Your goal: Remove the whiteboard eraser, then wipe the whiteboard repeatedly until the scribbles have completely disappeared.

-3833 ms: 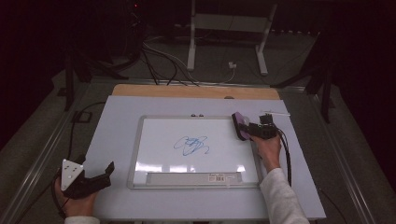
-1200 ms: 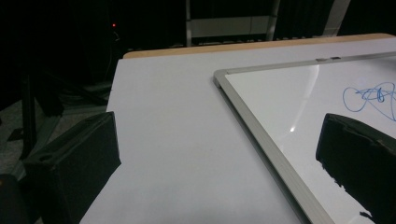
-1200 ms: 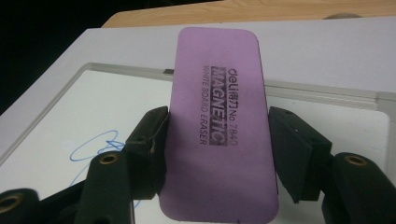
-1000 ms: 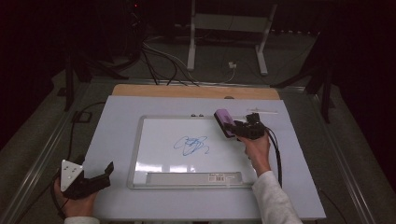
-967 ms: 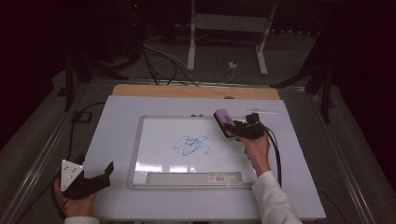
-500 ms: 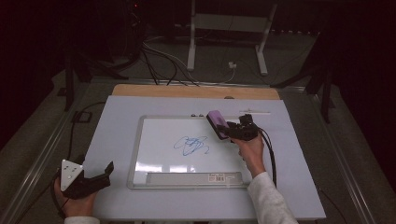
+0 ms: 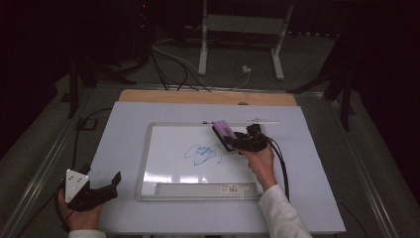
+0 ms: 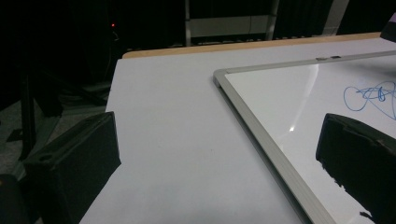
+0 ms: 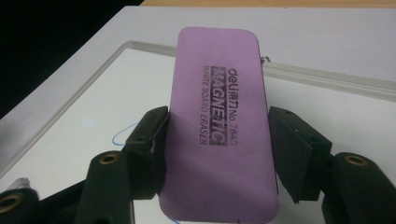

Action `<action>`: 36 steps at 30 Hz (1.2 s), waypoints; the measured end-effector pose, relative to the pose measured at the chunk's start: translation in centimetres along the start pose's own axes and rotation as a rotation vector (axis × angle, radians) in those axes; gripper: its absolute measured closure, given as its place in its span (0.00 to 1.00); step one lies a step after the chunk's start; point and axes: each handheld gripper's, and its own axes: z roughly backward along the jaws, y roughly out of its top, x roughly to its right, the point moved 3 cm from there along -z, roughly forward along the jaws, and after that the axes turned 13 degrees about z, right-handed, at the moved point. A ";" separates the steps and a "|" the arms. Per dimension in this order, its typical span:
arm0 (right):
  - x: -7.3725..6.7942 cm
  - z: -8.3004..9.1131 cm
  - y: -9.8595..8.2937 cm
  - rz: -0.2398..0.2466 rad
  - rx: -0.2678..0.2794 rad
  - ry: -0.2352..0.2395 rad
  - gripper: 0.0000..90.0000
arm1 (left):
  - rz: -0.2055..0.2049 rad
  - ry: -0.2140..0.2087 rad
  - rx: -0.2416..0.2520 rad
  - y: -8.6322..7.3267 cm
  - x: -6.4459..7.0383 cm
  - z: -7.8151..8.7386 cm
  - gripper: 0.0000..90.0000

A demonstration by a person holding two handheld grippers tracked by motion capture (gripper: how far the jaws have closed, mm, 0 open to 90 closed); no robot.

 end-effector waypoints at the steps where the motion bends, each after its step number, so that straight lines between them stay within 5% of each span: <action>1: -0.1 -0.1 0.0 0.001 -0.004 0.004 0.46 | 0.000 0.001 0.001 0.0 0.0 0.0 0.00; 17: -1.9 -1.8 -0.8 0.034 -0.044 0.033 0.46 | -0.001 -0.001 0.004 0.0 0.0 0.1 0.01; 36: -3.1 -3.2 -2.3 0.107 -0.142 -0.003 0.45 | 0.001 0.000 0.004 0.0 0.0 0.1 0.00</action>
